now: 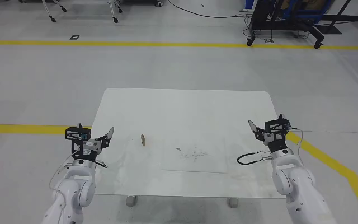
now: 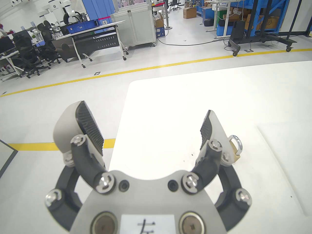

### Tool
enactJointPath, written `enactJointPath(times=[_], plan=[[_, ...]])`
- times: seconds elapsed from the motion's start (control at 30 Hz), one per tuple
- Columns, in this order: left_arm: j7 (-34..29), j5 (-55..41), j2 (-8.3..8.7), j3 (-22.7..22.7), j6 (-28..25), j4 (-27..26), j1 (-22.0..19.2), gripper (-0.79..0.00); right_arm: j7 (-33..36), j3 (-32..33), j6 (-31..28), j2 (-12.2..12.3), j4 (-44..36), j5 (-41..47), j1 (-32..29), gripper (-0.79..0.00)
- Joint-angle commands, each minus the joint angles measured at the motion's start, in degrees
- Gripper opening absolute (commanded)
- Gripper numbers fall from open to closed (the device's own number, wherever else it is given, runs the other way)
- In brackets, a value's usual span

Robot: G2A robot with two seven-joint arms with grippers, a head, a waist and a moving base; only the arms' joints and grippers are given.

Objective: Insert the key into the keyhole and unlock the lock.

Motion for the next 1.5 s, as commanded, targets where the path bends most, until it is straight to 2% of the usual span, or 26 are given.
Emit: enactJointPath(times=[0.0, 0.07, 0.23, 0.33, 0.73, 0.83, 1.0, 1.2, 1.37, 1.4, 1.43, 1.47], plan=[[0.0, 0.0, 0.0, 0.0, 0.0, 0.0, 0.0, 0.0, 1.5, -0.9, -0.8, 0.0, -0.2, -0.9, 0.7, 0.0], [0.0, 0.0, 0.0, 0.0, 0.0, 0.0, 0.0, 0.0, 4.5, -3.6, -5.1, 0.0, -0.1, -3.2, 3.0, 0.0], [0.0, 0.0, 0.0, 0.0, 0.0, 0.0, 0.0, 0.0, 11.7, -14.1, -6.4, -0.9, 3.2, -10.9, 11.6, 0.0], [0.0, 0.0, 0.0, 0.0, 0.0, 0.0, 0.0, 0.0, 14.5, -19.8, -9.7, -1.6, 6.0, -12.7, 16.4, 0.0], [0.0, 0.0, 0.0, 0.0, 0.0, 0.0, 0.0, 0.0, 15.3, -20.9, -10.9, -1.8, 7.2, -11.9, 17.7, 0.0], [0.0, 0.0, 0.0, 0.0, 0.0, 0.0, 0.0, 0.0, 14.9, -24.3, -17.8, -2.0, 11.0, -13.2, 20.6, 0.0], [0.0, 0.0, 0.0, 0.0, 0.0, 0.0, 0.0, 0.0, 6.0, -30.1, -29.9, -2.7, 18.8, -12.7, 27.0, 0.0], [0.0, 0.0, 0.0, 0.0, 0.0, 0.0, 0.0, 0.0, -1.3, -36.3, -41.3, -3.2, 25.2, -18.9, 33.1, 0.0], [0.0, 0.0, 0.0, 0.0, 0.0, 0.0, 0.0, 0.0, -1.7, -40.4, -45.0, -4.6, 31.9, -17.6, 38.4, 0.0], [0.0, 0.0, 0.0, 0.0, 0.0, 0.0, 0.0, 0.0, -1.8, -41.0, -45.7, -4.9, 33.1, -16.9, 39.3, -0.022], [0.0, 0.0, 0.0, 0.0, 0.0, 0.0, 0.0, 0.0, -2.0, -41.6, -46.3, -5.2, 34.2, -16.2, 40.2, -0.215], [0.0, 0.0, 0.0, 0.0, 0.0, 0.0, 0.0, 0.0, -2.1, -42.2, -47.3, -5.4, 35.4, -15.6, 41.0, -0.256]])
